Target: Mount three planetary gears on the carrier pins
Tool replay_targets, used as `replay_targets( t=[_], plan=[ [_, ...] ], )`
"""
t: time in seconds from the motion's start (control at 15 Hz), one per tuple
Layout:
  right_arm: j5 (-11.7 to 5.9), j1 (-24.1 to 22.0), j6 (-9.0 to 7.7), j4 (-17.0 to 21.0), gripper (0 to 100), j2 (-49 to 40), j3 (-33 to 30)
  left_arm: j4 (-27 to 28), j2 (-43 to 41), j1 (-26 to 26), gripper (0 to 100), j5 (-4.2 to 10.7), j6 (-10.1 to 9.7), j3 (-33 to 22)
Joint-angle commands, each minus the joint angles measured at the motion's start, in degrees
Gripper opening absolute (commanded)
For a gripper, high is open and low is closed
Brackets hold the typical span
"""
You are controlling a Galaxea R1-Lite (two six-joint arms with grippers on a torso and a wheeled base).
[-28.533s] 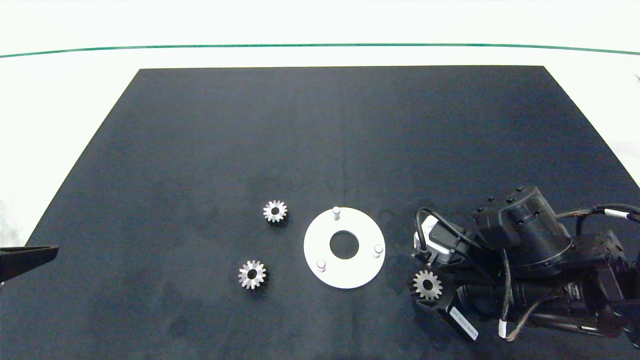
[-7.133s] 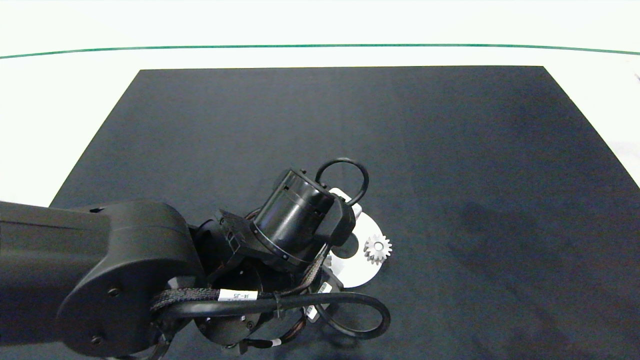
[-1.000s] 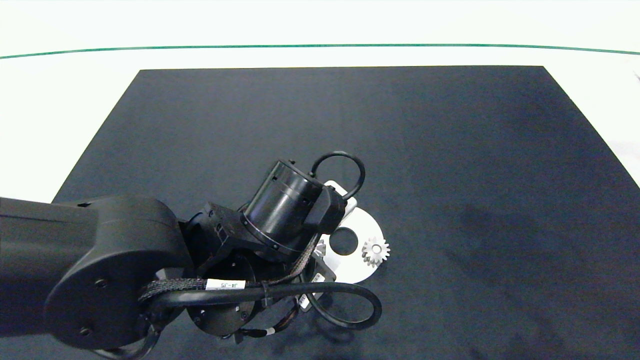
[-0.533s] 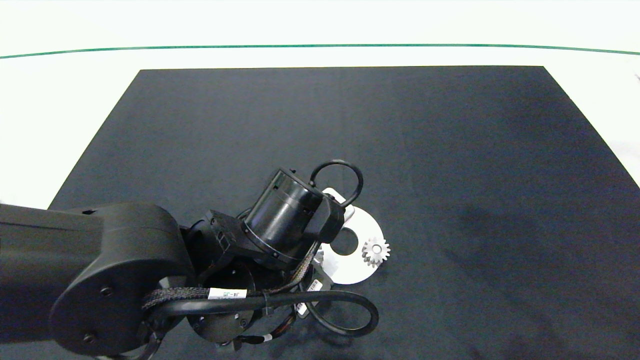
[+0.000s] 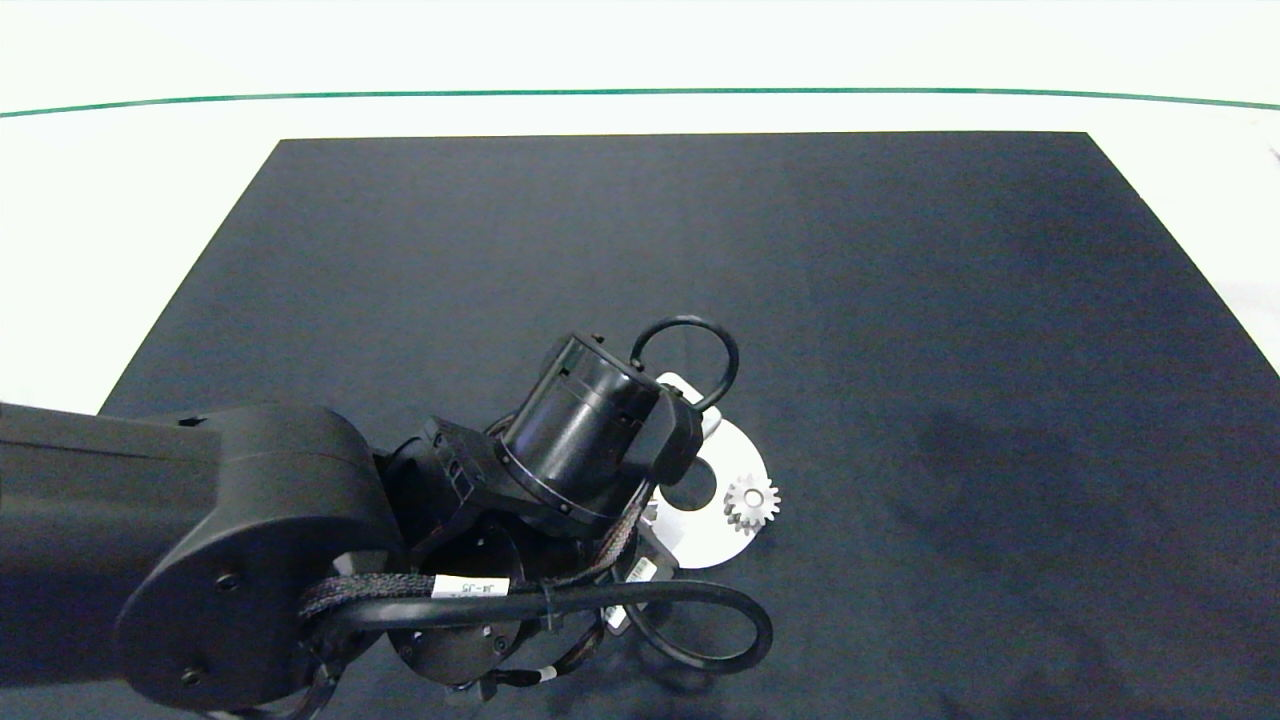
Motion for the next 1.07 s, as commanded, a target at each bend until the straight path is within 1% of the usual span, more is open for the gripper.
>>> replay_targets(
  t=[0.07,0.4,0.6,0.8,0.93,1.0,1.07],
  plan=[
    [-0.05,0.0,-0.14,0.1,100,0.0,0.0,0.0,0.9,-0.1,0,0.17,0.04,-0.3],
    [0.3,0.0,-0.14,0.1,100,0.0,0.0,0.0,1.3,-0.1,0,0.17,0.04,-1.4],
    [0.3,0.0,-0.14,0.1,100,0.1,0.0,0.1,1.1,0.0,0,0.17,0.04,-0.8],
    [1.09,0.1,-0.05,0.1,100,0.2,0.6,0.4,-2.9,0.9,0,0.09,-0.32,-1.4],
    [1.18,0.0,-0.14,0.1,100,0.2,0.7,0.3,-5.8,5.2,0,0.17,-0.32,-2.2],
    [1.18,0.0,-0.31,0.1,100,0.2,0.7,0.2,-6.5,6.4,0,0.17,-0.49,-2.7],
    [1.18,0.1,-0.58,0.1,100,0.2,0.7,0.2,-7.2,9.1,0,0.17,-0.75,-3.0]
  ],
)
